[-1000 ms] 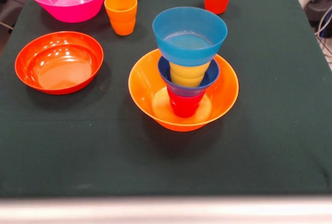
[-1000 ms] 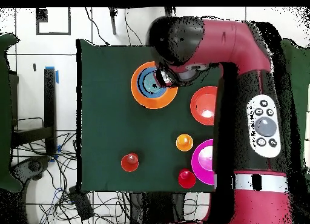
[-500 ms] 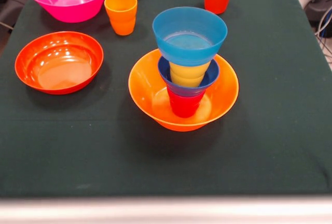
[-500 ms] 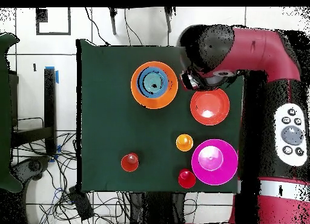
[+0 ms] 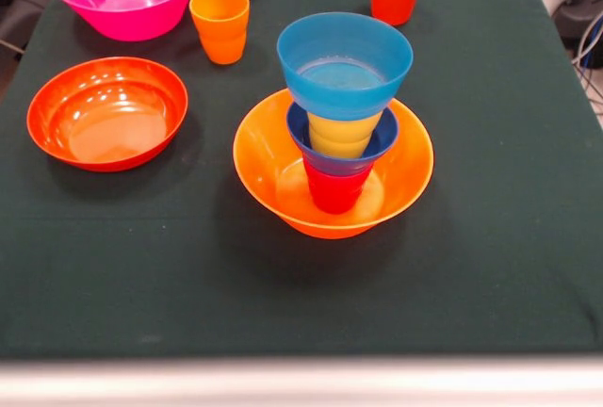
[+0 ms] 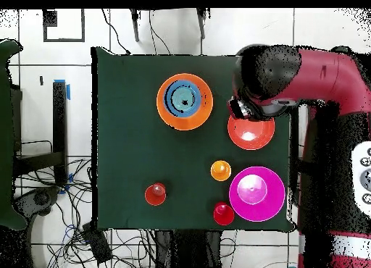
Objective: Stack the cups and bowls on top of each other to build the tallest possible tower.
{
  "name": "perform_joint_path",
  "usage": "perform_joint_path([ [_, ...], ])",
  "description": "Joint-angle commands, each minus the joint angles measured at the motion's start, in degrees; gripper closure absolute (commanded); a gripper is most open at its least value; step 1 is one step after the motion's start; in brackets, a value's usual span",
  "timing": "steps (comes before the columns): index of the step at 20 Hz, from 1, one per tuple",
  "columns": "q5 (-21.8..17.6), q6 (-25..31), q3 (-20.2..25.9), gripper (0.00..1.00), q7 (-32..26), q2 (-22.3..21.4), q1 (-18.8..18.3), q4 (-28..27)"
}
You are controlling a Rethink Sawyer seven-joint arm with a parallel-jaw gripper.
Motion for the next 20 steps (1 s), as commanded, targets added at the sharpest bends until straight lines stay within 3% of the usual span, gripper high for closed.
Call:
perform_joint_path([
  [1, 1.28, -11.33, 3.78, 0.00, -10.18, -6.10, -1.42, 20.56],
  [8, 2.88, -23.11, 4.00, 0.00, -5.98, -11.48, -4.05, 34.21],
  [20, 0.35, -29.95, 5.53, 0.00, -7.49, -12.15, -8.68, 42.19],
])
